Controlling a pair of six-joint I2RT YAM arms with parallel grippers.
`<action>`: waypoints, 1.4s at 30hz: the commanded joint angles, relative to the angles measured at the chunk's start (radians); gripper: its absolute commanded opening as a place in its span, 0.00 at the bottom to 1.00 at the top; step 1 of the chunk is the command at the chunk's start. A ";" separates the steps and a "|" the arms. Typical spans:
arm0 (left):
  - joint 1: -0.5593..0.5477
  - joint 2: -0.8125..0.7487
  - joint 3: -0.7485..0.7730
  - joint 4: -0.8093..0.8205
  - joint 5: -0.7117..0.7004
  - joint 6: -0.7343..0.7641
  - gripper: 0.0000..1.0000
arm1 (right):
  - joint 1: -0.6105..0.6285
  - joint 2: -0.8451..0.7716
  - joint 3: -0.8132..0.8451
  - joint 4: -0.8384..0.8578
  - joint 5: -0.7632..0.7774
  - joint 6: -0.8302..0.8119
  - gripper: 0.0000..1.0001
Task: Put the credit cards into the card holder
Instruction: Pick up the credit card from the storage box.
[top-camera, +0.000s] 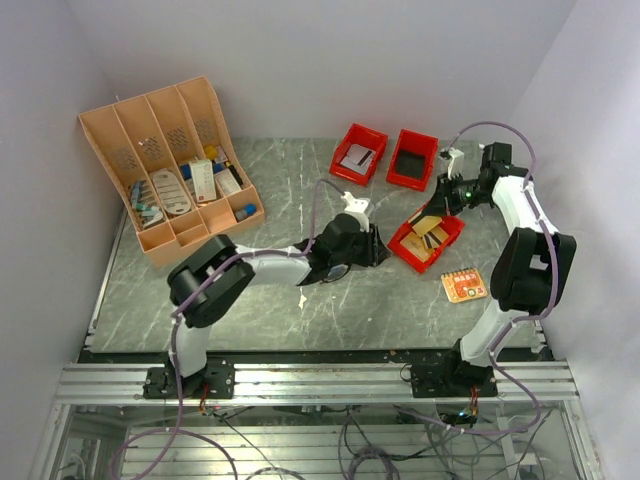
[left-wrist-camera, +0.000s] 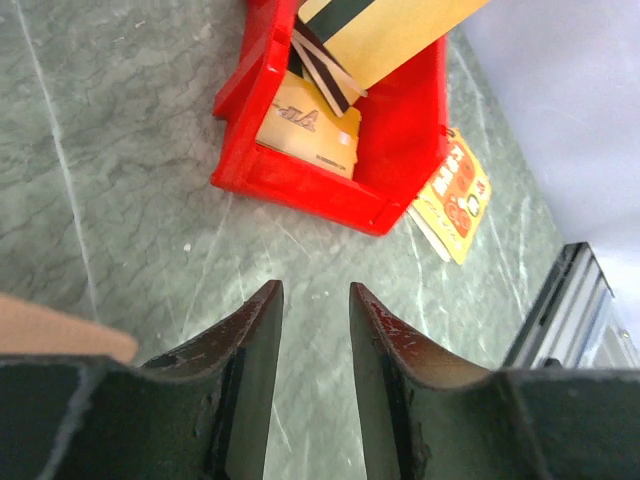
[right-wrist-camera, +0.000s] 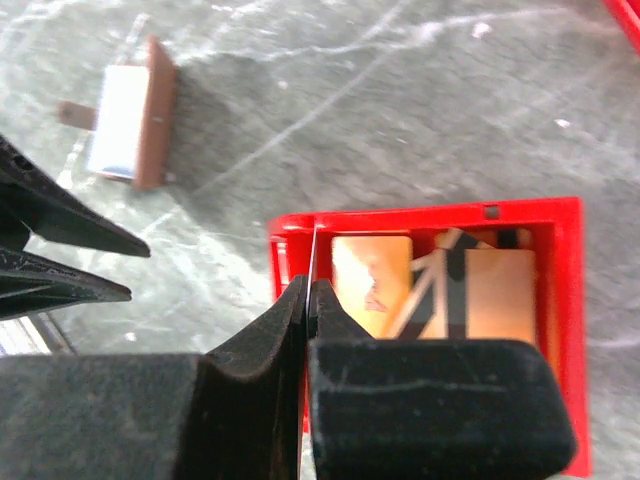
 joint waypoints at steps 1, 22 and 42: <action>0.011 -0.155 -0.104 0.158 -0.025 0.032 0.48 | -0.003 -0.097 -0.052 -0.015 -0.190 0.047 0.00; 0.227 -0.593 -0.758 0.647 0.163 -0.353 0.64 | 0.195 -0.287 -0.445 0.684 -0.566 0.704 0.00; 0.095 -0.295 -0.709 1.086 0.052 -0.510 0.65 | 0.256 -0.301 -0.675 1.371 -0.584 1.313 0.00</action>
